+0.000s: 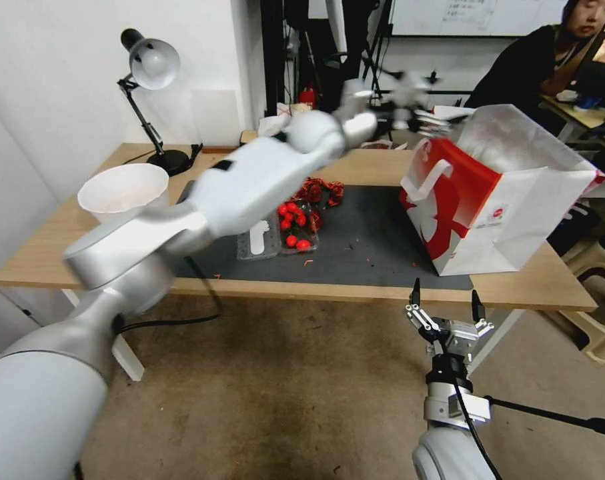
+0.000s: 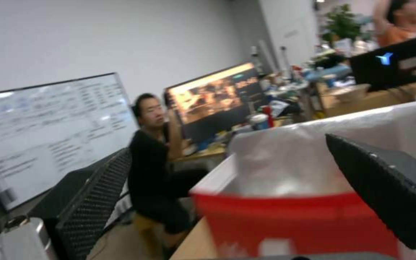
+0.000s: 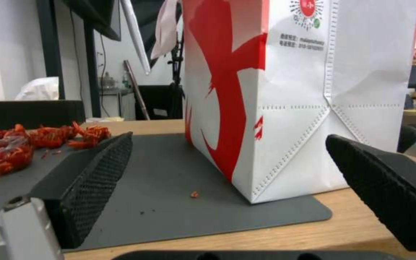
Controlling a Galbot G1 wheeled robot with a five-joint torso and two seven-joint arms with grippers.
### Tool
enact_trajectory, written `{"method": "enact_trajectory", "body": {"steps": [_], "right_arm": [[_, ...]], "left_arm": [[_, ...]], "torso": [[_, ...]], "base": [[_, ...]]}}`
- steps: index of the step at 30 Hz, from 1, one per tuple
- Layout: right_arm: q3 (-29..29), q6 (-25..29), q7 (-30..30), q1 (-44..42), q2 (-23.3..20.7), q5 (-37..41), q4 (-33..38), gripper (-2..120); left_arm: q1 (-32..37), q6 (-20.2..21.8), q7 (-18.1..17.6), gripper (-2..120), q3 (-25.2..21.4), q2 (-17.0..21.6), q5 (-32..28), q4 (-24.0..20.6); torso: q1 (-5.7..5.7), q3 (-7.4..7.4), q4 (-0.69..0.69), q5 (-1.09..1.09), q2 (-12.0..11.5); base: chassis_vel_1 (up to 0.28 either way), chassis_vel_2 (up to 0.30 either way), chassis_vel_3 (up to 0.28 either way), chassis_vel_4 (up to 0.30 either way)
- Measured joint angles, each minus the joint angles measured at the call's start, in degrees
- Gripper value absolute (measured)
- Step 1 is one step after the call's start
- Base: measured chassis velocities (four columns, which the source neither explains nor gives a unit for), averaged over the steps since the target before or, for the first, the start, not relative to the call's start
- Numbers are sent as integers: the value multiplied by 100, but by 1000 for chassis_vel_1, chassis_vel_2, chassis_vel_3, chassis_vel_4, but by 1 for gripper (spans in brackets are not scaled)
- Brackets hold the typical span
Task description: Pick up the trash from the table and place it into the takeout bag.
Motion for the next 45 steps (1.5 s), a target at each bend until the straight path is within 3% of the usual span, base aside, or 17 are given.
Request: {"method": "enact_trajectory", "body": {"steps": [9,13,17,20,21,24,26,31,33,35,36,38,39,42,43,45], "right_arm": [[-73,-57,-6,30,-2,-28,12,100],[-93,-74,-8,34,-26,-31,24,100],[-112,-77,-9,40,-32,-31,26,100],[-112,-77,-9,40,-32,-31,26,100],[-137,-81,-9,44,-31,-30,27,100],[-138,-81,-9,44,-30,-30,27,100],[-162,-82,-12,44,-31,-30,28,100],[-185,-81,-17,47,-30,-30,28,100],[-201,-81,-21,47,-32,-31,30,100],[-212,-82,-24,49,-37,-32,36,100],[-226,-82,-27,50,-41,-35,39,100],[-238,-81,-29,37,-40,-46,47,100],[-238,-81,-29,37,-40,-46,47,100],[-245,-69,-29,34,-54,-67,52,100],[-245,-69,-29,34,-54,-67,52,100],[-299,-57,-31,42,-49,-93,18,100]], "left_arm": [[890,76,-549,100,-681,728,17,-712],[1683,204,-1172,100,-1420,1184,190,-1383],[2130,319,-1467,100,-1836,1384,293,-1719],[2130,319,-1467,100,-1836,1384,293,-1719],[2612,507,-1857,100,-2215,1606,373,-2145],[2612,507,-1857,100,-2215,1606,373,-2145],[3221,680,-2235,100,-2575,1821,497,-2605],[3703,779,-2470,100,-2892,1951,569,-2967],[3963,831,-2605,100,-3130,2038,662,-3240],[4236,877,-2707,100,-3329,2085,770,-3438],[4537,960,-2846,100,-3528,2113,916,-3631],[5154,1041,-3146,100,-3954,2127,1171,-4046],[5154,1041,-3146,100,-3954,2127,1171,-4046],[6271,895,-3307,100,-4672,1961,1609,-4555],[6271,895,-3307,100,-4672,1961,1609,-4555],[6927,680,-3302,100,-5038,1769,1953,-4766]], "torso": [[0,1,-4,1,0],[0,0,-5,2,0],[-1,0,-4,2,0],[-1,0,-4,2,0],[0,0,-5,2,0],[0,-1,-5,3,0],[-1,0,-5,-2,0],[-1,0,0,1,-1],[0,0,-12,4,-1],[-1,-1,-9,10,0],[-1,1,-2,-3,-1],[-1,-1,-5,6,-1],[-1,-1,-5,6,-1],[-1,0,-4,3,0],[-1,0,-4,3,0],[-1,0,-4,4,0]], "base": [[0,0,0,0],[0,0,0,0],[0,0,0,0],[0,0,0,0],[0,0,0,0],[0,0,0,0],[0,0,0,0],[0,0,0,0],[0,0,0,0],[0,0,0,0],[0,0,0,0],[0,0,0,0],[0,0,0,0],[0,0,0,0],[0,0,0,0],[0,0,0,0]]}}
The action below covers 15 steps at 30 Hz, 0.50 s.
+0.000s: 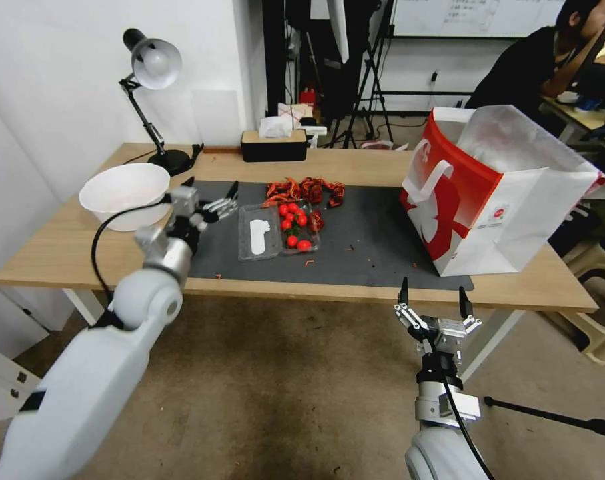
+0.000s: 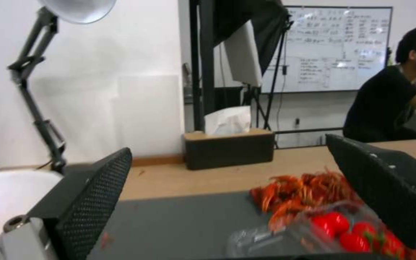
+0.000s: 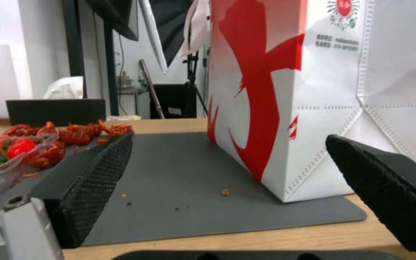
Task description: Pick up the trash from the table and place it into the takeout bag.
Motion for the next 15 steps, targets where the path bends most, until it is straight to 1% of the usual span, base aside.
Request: {"method": "enact_trajectory", "body": {"steps": [1,4,5,7,9,13,15], "right_arm": [[0,0,0,0,0,0,0,100],[-11,30,-2,-23,24,-37,-21,100],[-11,30,-2,-23,24,-37,-21,100],[-11,37,-2,-36,31,-49,-23,100],[-13,38,-5,-32,31,-51,-30,100],[-15,41,-11,-30,28,-51,-42,100],[-21,50,-22,-29,27,-51,-71,100]], "left_arm": [[0,0,0,100,0,0,0,0],[365,-148,0,100,-136,-215,183,-101],[365,-148,0,100,-136,-215,183,-101],[549,-302,27,100,-173,-340,300,-109],[725,-440,61,100,-227,-438,427,-119],[901,-554,117,100,-292,-504,512,-139],[1162,-723,175,100,-404,-587,628,-152]], "torso": [[0,0,0,0,0],[0,0,0,0,0],[0,0,0,0,0],[0,0,-3,0,0],[0,1,-2,-1,0],[0,1,-1,-1,0],[0,0,-1,-1,0]], "base": [[0,0,0,0],[0,0,0,0],[0,0,0,0],[0,0,0,0],[0,0,0,0],[0,0,0,0],[0,0,0,0]]}}
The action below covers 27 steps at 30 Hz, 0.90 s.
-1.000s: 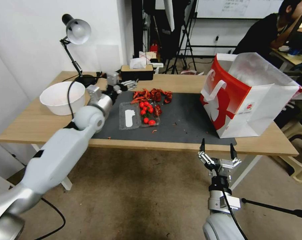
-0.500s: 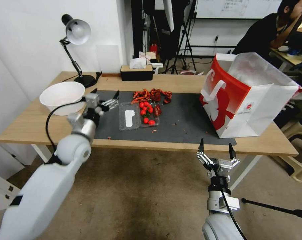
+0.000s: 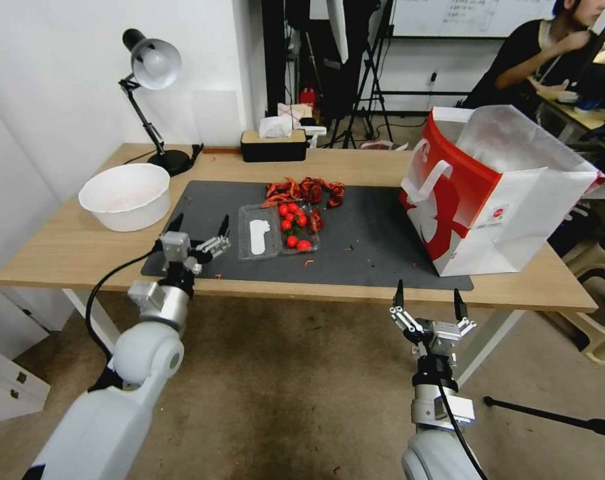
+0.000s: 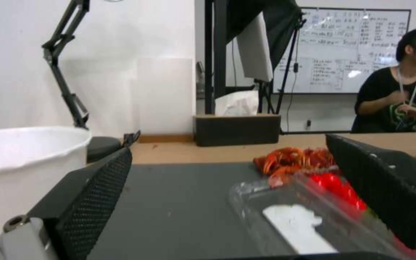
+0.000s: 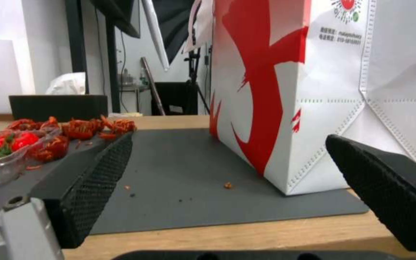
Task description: Pick up the trash from the table and place it into the takeout bag.
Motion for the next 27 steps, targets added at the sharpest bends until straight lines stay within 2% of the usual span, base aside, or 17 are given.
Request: {"method": "enact_trajectory", "body": {"steps": [13,27], "right_arm": [[-68,2,-37,66,52,-36,-105,100],[-150,2,-114,135,91,-45,-253,100]], "left_arm": [[890,-801,81,100,-345,-193,413,102],[1265,-1258,85,100,-421,-349,702,288]], "torso": [[1,0,0,0,0],[1,0,0,-1,0]], "base": [[0,0,0,0],[0,0,0,0]]}}
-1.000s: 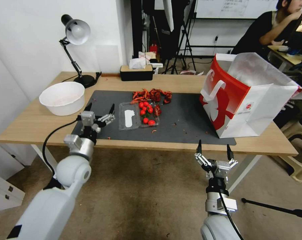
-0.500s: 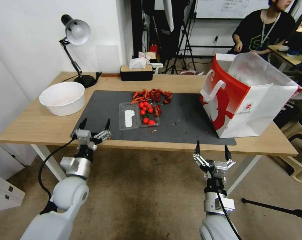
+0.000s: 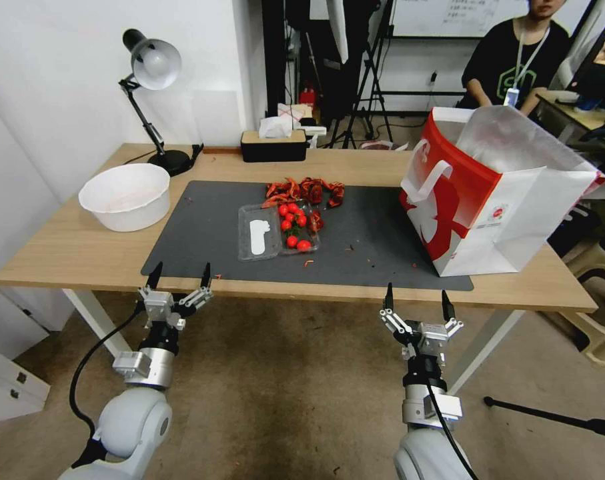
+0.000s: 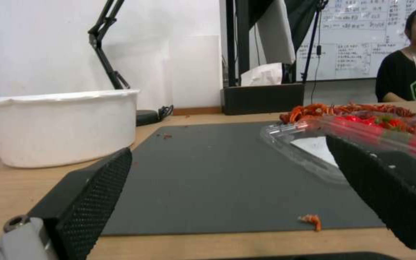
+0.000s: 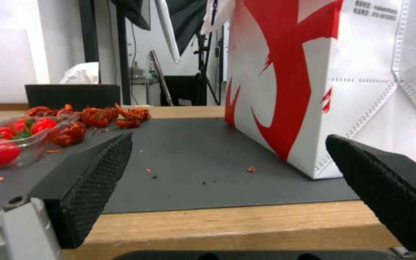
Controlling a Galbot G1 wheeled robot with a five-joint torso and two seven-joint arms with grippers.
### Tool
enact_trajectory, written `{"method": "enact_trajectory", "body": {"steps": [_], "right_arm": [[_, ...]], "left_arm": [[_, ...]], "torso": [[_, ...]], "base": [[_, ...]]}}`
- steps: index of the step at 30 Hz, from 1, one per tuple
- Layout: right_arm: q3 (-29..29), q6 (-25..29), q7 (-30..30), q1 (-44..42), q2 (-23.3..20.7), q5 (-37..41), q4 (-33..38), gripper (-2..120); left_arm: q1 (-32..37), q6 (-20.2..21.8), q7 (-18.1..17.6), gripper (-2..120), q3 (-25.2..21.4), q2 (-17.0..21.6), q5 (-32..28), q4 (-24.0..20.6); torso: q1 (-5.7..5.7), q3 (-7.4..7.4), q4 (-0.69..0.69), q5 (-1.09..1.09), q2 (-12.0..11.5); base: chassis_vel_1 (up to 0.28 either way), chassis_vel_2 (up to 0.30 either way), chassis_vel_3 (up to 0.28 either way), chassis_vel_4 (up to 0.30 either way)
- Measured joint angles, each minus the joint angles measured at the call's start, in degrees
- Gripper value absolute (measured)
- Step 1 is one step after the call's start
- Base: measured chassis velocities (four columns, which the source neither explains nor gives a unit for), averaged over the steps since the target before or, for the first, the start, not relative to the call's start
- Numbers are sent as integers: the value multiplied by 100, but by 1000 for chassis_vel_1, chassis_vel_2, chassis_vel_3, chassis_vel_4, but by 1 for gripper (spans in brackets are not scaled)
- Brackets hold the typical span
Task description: Pick up the trash from the table and place it into the takeout bag.
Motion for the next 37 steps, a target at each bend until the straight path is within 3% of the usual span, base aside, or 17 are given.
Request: {"method": "enact_trajectory", "body": {"steps": [37], "right_arm": [[5,1,-89,18,4,7,-42,100]], "left_arm": [[99,-90,13,100,-79,10,49,-5]], "torso": [[0,0,0,0,0]], "base": [[0,0,0,0]]}}
